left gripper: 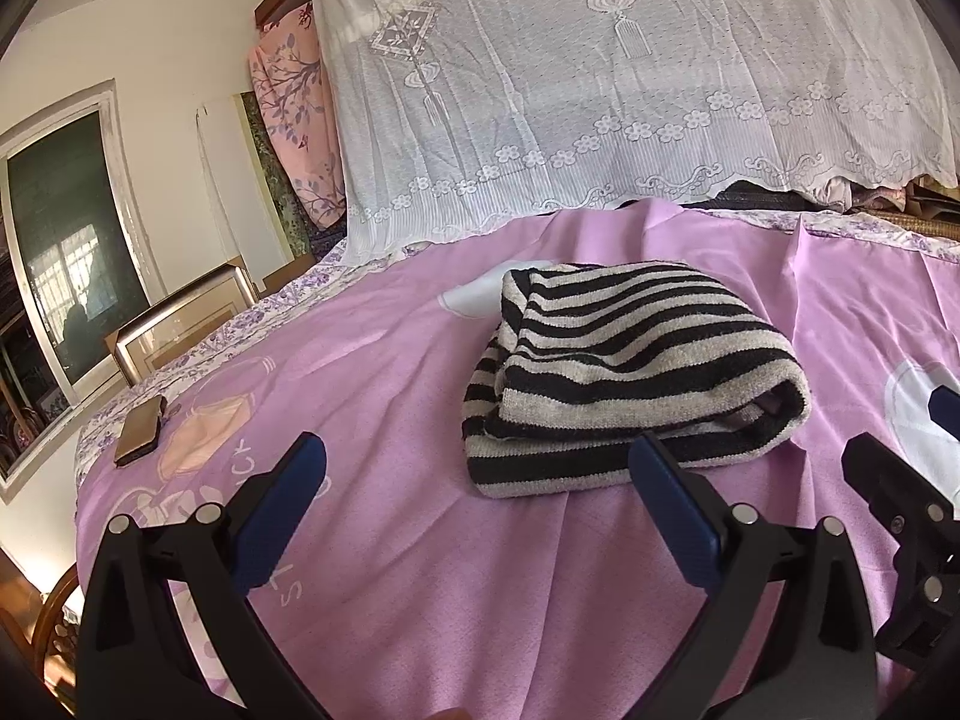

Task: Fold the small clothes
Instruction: 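Open both tools and withdraw from the folded sweater, then grasp the folded sweater with the right tool while the left tool supports it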

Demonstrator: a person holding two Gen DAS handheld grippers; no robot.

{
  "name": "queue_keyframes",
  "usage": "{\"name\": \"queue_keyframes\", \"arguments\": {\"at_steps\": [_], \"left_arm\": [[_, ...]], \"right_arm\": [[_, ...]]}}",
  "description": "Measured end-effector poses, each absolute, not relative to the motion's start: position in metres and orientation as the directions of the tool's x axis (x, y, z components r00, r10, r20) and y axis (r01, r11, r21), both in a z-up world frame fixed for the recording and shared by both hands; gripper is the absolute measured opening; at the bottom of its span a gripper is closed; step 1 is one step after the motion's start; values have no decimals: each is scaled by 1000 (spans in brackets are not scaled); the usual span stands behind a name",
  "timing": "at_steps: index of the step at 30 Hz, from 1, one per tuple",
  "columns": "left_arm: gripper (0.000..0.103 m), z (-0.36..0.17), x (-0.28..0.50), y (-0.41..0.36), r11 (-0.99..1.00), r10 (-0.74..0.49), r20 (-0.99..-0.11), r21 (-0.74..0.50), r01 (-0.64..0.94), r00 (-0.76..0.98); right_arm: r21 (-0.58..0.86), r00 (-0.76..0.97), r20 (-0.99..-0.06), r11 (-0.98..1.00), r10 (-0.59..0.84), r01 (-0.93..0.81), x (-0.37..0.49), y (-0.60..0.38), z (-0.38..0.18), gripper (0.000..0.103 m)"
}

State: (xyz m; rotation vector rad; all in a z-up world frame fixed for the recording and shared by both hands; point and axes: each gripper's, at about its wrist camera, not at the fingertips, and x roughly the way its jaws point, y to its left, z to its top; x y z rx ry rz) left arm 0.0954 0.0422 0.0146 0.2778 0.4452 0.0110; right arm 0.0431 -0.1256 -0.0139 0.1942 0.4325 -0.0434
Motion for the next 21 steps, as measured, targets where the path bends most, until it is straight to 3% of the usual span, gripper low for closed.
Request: {"name": "queue_keyframes", "arguments": {"at_steps": [4, 7, 10, 21], "left_arm": [[99, 12, 114, 55, 970, 71, -479, 239, 52, 875], [99, 7, 141, 71, 983, 40, -570, 168, 68, 821], [99, 4, 163, 87, 994, -38, -634, 57, 96, 772], [99, -18, 262, 92, 894, -444, -725, -396, 210, 526]], "right_arm": [[191, 902, -432, 979, 21, 68, 46, -127, -15, 99], [245, 882, -468, 967, 56, 69, 54, -136, -19, 99], [317, 870, -481, 947, 105, 61, 65, -146, -23, 99], [572, 817, -469, 820, 335, -8, 159, -176, -14, 99]]}}
